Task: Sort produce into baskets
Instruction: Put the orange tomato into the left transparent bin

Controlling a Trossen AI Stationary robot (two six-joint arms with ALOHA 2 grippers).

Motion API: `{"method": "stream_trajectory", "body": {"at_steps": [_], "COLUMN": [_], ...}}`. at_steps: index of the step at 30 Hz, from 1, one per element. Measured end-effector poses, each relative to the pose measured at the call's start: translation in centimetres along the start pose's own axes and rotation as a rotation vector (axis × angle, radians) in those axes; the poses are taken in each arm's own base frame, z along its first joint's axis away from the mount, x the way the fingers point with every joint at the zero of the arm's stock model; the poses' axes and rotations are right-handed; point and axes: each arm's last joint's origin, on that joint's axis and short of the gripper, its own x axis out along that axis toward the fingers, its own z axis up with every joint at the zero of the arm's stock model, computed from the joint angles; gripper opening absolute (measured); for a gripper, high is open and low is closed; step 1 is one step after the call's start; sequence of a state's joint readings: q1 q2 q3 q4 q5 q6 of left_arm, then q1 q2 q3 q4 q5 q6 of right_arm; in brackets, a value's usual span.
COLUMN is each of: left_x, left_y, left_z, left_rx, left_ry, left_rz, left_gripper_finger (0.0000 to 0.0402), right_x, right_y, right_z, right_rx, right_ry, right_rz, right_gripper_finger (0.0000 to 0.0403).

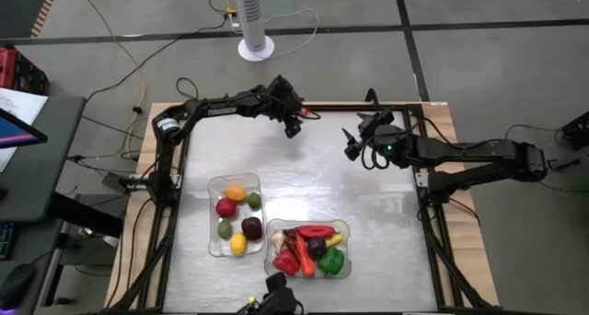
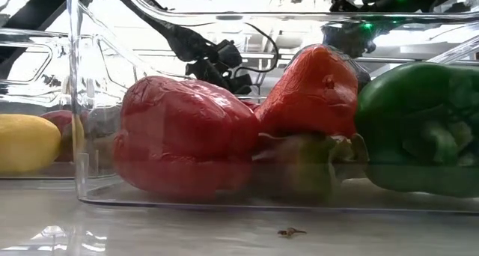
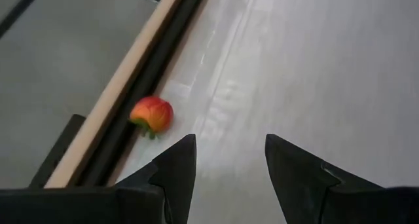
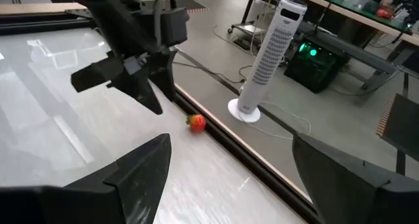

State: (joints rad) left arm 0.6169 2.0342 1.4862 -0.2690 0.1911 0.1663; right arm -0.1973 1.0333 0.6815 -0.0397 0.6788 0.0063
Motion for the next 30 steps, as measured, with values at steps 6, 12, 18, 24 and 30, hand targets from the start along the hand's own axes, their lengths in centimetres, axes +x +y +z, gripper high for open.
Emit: {"method": "stream_trajectory", "body": {"at_steps": [6, 12, 18, 24, 30], "left_x": [-0.1, -2.6, -4.2, -2.3, -4.3], "left_y": [0.0, -0.2, -0.4, -0.5, -1.3], "left_z": [0.1, 1.7, 2.8, 0.9, -0.3], "left_rx": [0.010, 0.080, 0.152, 0.164, 0.214], "left_ry": [-0.007, -0.079, -0.155, -0.159, -0.262], "left_rz": [0.005, 0.033, 0.031, -0.030, -0.080], "left_gripper_finger": [0.0169, 0.0169, 0.0169, 0.0169, 0.0169], "right_x": [0.0, 0.0, 0.3, 1.9, 3.4], "right_y": [0.0, 0.0, 0.0, 0.0, -0.1], "right_z": [0.0, -0.1, -0.3, -1.2, -2.0], "right_rx": [0.005, -0.002, -0.006, -0.028, -0.044], "right_ry": [0.000, 0.009, 0.027, 0.091, 0.147], "right_rz": [-0.001, -0.001, -0.005, -0.018, -0.033], "right_gripper_finger": [0.0344, 0.0344, 0.0344, 0.0344, 0.0344]}}
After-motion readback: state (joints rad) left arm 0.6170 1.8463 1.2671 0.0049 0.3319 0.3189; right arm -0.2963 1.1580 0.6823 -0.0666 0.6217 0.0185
